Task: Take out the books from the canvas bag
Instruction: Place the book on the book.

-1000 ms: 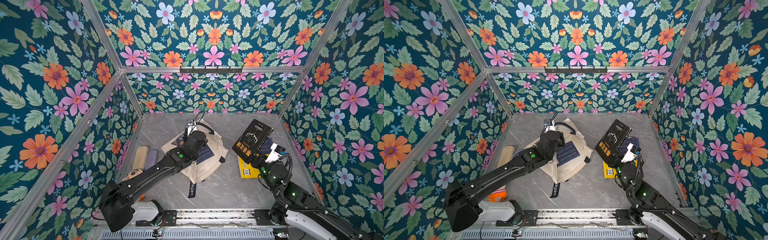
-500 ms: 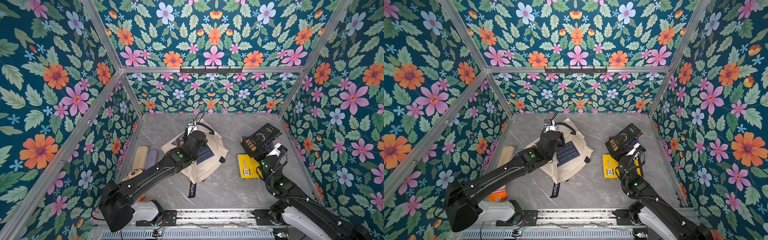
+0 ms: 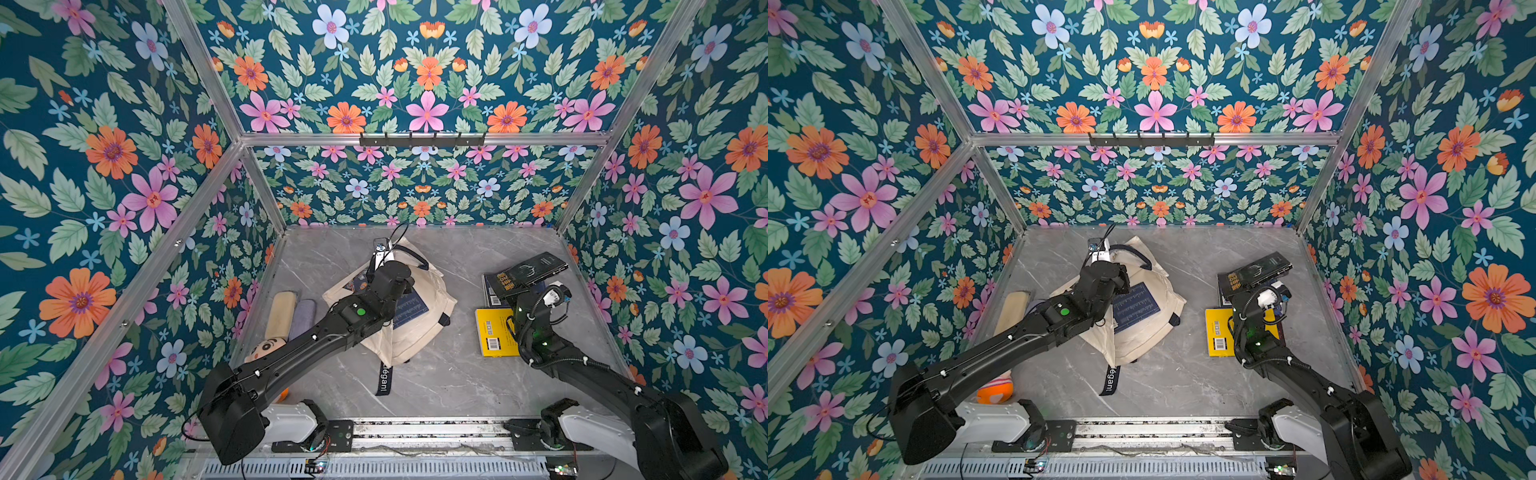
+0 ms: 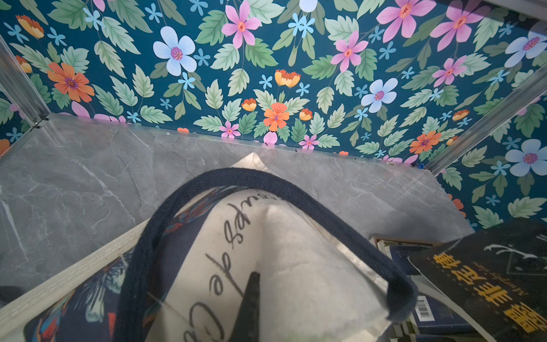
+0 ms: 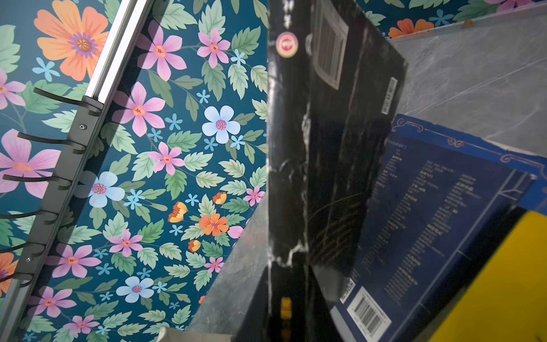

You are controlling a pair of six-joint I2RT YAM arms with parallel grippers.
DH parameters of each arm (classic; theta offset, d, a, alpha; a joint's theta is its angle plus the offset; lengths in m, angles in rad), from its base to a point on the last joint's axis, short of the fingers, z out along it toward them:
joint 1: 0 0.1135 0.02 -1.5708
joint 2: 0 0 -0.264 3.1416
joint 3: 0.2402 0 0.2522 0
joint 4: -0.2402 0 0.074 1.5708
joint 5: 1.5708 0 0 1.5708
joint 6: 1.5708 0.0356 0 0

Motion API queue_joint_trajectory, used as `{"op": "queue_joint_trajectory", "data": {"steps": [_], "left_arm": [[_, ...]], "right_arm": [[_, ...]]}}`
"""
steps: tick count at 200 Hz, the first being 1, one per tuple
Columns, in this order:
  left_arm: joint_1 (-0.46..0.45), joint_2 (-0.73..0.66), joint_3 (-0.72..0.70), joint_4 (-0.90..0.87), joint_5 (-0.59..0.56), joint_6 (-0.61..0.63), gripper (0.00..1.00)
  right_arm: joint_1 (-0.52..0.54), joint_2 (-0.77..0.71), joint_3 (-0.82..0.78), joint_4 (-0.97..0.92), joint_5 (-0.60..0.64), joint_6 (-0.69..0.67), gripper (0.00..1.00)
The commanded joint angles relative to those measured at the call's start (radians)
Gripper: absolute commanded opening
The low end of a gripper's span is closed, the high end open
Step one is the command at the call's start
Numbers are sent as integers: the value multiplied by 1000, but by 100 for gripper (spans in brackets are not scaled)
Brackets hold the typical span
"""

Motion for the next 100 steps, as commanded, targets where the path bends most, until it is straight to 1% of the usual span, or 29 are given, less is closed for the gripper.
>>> {"op": "queue_joint_trajectory", "data": {"steps": [1, 18, 35, 73, 100], "left_arm": [[1, 5, 5, 14, 16, -5, 0], [1, 6, 4, 14, 16, -5, 0], [1, 7, 5, 14, 16, -4, 0], [1, 12, 6, 14, 26, -3, 0], [1, 15, 9, 14, 30, -1, 0]], "right_arm": [[-4, 48, 9, 119, 27, 43, 0], [-4, 92, 17, 106, 38, 71, 0], [-4, 120, 0, 89, 53, 141, 0], [-4, 150, -5, 10, 85, 244, 0], [-4, 155, -4, -54, 68, 332, 0]]}}
